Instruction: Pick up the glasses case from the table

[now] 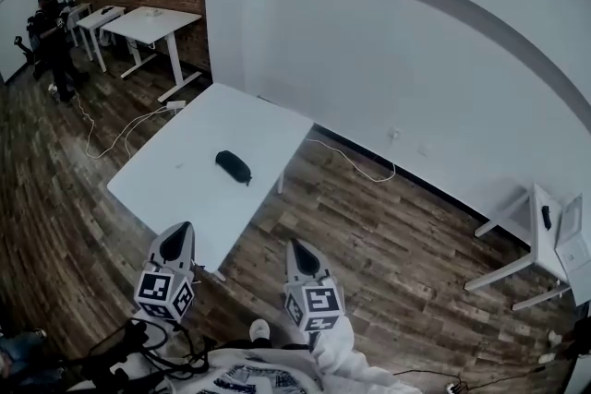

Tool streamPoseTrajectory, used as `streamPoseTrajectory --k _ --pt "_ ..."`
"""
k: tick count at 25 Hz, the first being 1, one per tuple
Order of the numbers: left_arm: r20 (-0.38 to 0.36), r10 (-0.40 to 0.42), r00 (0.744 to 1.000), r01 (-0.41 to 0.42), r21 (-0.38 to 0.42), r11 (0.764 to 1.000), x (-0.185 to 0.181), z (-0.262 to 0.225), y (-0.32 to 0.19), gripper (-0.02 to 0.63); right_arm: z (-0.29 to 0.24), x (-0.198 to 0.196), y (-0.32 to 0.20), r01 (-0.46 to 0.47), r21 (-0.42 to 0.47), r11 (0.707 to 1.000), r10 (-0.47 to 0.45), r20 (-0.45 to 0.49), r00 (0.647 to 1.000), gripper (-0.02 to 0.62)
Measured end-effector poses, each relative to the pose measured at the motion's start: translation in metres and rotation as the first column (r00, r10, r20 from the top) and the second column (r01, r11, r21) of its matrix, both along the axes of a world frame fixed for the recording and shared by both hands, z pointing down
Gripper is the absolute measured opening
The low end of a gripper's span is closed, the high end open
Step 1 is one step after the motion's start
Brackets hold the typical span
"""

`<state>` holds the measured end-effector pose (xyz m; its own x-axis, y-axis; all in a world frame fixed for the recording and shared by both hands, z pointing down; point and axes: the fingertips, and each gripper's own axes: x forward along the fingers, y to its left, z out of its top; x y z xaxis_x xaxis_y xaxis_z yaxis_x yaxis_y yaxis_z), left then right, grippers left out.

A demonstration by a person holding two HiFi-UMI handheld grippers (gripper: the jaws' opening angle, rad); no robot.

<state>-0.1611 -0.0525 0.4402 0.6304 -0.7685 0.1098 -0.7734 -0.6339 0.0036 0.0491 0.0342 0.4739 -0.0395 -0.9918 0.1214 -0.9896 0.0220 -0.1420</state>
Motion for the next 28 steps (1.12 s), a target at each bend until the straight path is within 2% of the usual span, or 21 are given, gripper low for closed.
streamPoseTrajectory --k 7,15,21,28 --pt "-0.011 -0.012 1.0 0.012 -0.05 0.999 -0.006 0.017 -0.024 0.025 0.006 0.0 -0.027 0.003 -0.041 0.999 -0.004 -0.005 1.0 0.006" --pt "-0.016 -0.07 0.997 0.068 -0.092 0.993 0.005 0.031 -0.064 0.025 0.015 0.021 -0.066 0.034 -0.066 0.997 -0.034 -0.001 0.999 0.006" --pt "0.009 -0.135 0.991 0.136 -0.108 0.985 0.027 0.043 -0.114 0.025 0.034 0.045 -0.136 0.106 -0.077 0.991 -0.104 0.037 0.994 0.006" --pt "0.049 -0.198 0.979 0.202 -0.102 0.974 0.079 0.036 -0.189 0.024 0.024 0.077 -0.231 0.241 -0.057 0.969 -0.239 0.039 0.97 0.006"
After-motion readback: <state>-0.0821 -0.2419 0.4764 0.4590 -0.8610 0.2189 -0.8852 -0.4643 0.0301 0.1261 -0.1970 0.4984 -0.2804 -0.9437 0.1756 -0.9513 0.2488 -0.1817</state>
